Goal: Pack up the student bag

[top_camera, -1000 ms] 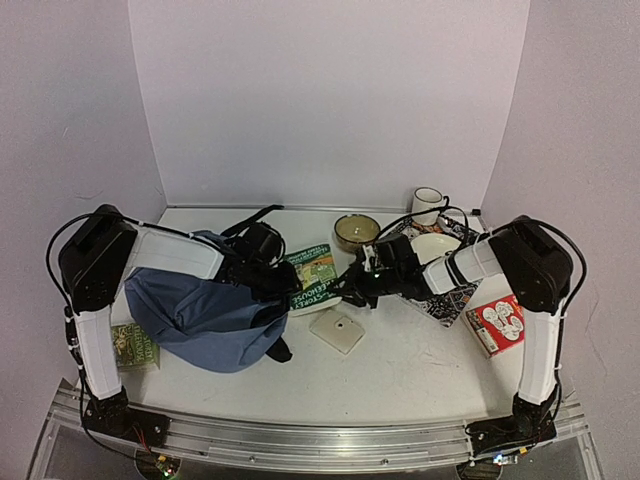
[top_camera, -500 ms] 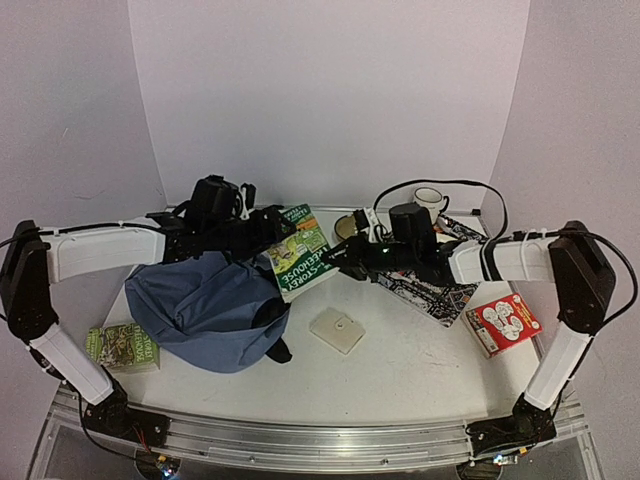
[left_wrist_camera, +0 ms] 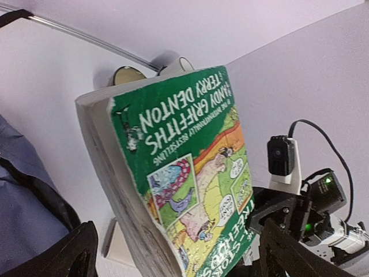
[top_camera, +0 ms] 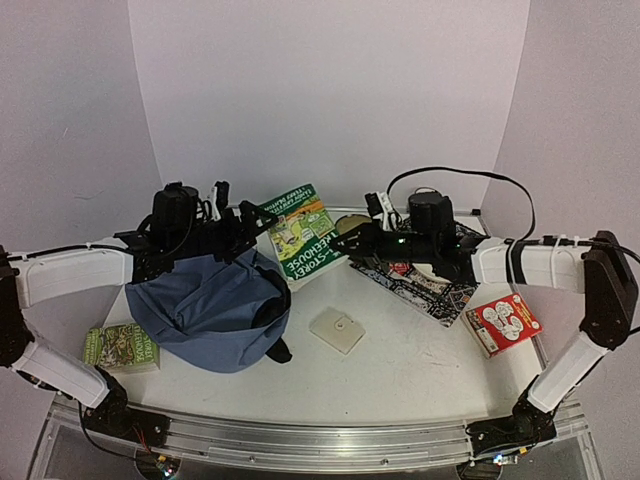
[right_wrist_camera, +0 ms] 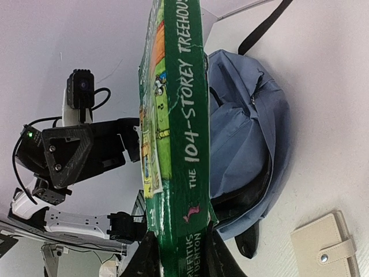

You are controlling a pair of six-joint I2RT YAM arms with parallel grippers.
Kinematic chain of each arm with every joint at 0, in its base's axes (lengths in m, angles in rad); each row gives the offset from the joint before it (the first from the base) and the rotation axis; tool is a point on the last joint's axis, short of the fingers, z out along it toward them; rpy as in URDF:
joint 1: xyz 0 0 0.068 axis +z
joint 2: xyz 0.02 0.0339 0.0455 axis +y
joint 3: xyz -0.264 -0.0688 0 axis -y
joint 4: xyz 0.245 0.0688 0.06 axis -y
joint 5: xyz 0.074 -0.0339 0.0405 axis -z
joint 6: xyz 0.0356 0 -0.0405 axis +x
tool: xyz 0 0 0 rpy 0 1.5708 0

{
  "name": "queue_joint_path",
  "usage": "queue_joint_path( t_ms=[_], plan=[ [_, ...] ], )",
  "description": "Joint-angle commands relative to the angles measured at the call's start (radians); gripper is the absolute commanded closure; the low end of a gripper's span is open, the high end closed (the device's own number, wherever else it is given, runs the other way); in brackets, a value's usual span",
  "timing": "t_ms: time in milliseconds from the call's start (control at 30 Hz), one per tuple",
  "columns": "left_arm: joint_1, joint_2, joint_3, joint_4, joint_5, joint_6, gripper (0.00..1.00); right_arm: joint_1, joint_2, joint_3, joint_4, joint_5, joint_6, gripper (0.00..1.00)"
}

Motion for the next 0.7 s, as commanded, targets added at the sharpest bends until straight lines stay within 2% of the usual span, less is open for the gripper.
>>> queue_joint_path(
  t_ms=[0, 400, 567, 667],
  plan=[
    [0.001, -0.042, -0.022, 0.167, 0.084, -0.039, 0.01, 0.002, -0.082, 0.016, 0.186, -0.063, 0.014, 1.0],
    [0.001, 0.013, -0.057, 0.263, 0.115, -0.125, 0.01, 0.004, -0.133, 0.013, 0.263, -0.095, 0.06, 1.0],
    [0.002, 0.055, -0.077, 0.402, 0.184, -0.197, 0.02, 0.012, -0.132, 0.012, 0.283, -0.103, 0.071, 1.0],
    [0.001, 0.069, -0.091, 0.49, 0.218, -0.244, 0.06, 0.014, -0.132, 0.008, 0.297, -0.107, 0.079, 1.0]
  ],
)
